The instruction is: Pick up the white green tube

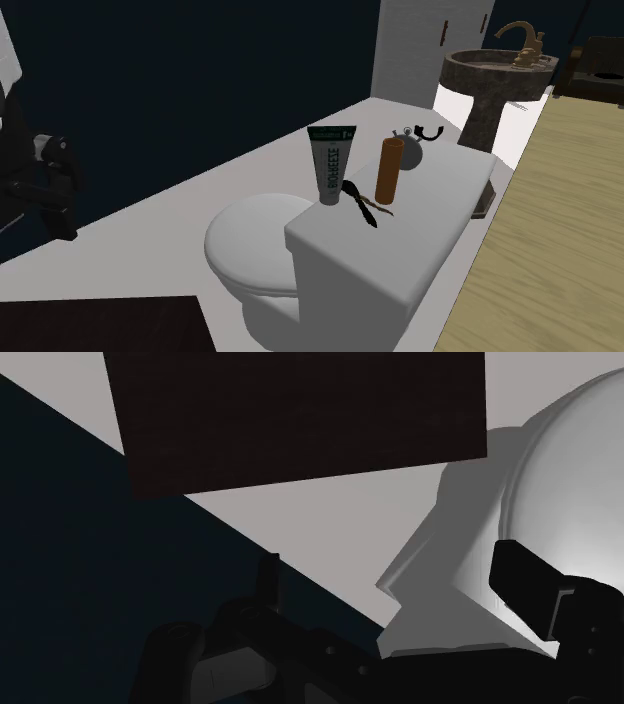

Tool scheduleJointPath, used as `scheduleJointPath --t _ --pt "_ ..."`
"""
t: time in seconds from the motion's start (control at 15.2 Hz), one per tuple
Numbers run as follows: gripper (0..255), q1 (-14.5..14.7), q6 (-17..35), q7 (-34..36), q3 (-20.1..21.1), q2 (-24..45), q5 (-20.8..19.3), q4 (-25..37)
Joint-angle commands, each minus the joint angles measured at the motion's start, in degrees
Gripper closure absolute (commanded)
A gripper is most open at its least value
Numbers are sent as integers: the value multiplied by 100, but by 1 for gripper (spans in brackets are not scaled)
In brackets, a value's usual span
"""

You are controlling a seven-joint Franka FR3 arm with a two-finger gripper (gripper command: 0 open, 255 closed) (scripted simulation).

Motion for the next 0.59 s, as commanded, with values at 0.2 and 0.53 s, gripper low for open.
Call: scheduleJointPath --t 0.2,0.53 --pt "0 79 284 393 300 441 209 287" --pt "0 158 698 1033 769 1242 416 898"
